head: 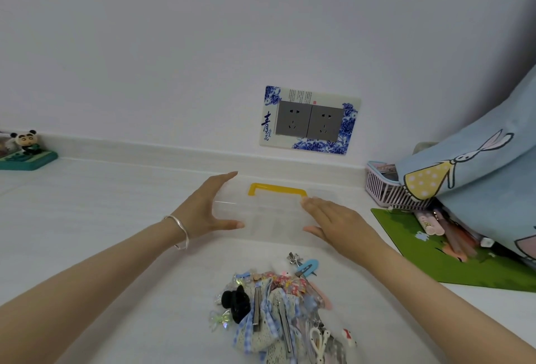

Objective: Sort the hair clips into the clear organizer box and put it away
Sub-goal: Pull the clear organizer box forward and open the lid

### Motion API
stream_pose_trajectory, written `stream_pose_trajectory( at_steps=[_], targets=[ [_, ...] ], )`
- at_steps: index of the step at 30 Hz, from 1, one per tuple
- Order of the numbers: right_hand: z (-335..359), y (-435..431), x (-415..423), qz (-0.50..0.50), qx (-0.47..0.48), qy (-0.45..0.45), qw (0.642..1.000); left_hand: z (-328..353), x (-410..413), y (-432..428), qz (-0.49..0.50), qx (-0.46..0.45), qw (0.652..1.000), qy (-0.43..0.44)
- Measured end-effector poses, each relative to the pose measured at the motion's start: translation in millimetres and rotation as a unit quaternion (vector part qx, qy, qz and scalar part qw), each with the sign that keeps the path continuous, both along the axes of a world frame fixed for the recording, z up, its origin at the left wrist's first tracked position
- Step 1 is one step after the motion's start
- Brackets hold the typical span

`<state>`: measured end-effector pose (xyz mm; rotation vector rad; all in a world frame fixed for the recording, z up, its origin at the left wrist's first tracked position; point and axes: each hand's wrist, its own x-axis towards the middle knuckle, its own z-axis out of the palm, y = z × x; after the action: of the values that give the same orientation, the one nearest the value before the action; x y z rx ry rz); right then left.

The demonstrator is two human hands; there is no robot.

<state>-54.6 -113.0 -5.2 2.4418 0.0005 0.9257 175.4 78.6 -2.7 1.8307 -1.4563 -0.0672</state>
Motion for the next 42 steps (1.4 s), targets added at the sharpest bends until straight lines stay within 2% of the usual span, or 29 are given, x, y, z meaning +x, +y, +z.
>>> stream_pose_trajectory(
  at_steps=[6, 10, 21, 27, 33, 36, 39, 42],
  targets=[
    [1.7, -6.0, 3.2, -0.009, -0.011, 0.024, 1.000, -14.3, 3.0, -2.5, 0.018, 0.032, 0.994, 0.100],
    [2.4, -1.3, 0.5, -0.006, -0.018, -0.001, 1.000, -15.0, 5.6, -3.1, 0.004, 0.038, 0.995, 0.092],
    [8.8, 7.3, 3.7, 0.031, 0.058, 0.011, 0.998, -15.4, 8.5, -2.9, 0.000, 0.036, 0.996, 0.087],
    [-1.9, -4.6, 4.0, 0.004, -0.053, 0.006, 0.999, -18.2, 9.4, -8.5, 0.007, 0.028, 0.997, 0.078],
    [6.1, -3.6, 4.2, 0.007, -0.031, 0.007, 0.999, -16.1, 9.6, -6.1, -0.006, 0.007, 0.998, 0.067],
    [5.4, -2.6, 1.3, 0.026, -0.015, -0.004, 1.000, -8.8, 8.7, 0.5, -0.015, -0.027, 1.000, 0.005],
    [2.1, -0.1, -1.0, 0.033, -0.012, 0.000, 0.999, 2.7, 4.9, 3.2, -0.009, -0.042, 0.988, -0.145],
    [0.5, 1.4, -1.1, 0.021, -0.015, 0.013, 1.000, 10.2, 0.2, 1.1, -0.030, -0.052, 0.957, -0.285]
  ],
)
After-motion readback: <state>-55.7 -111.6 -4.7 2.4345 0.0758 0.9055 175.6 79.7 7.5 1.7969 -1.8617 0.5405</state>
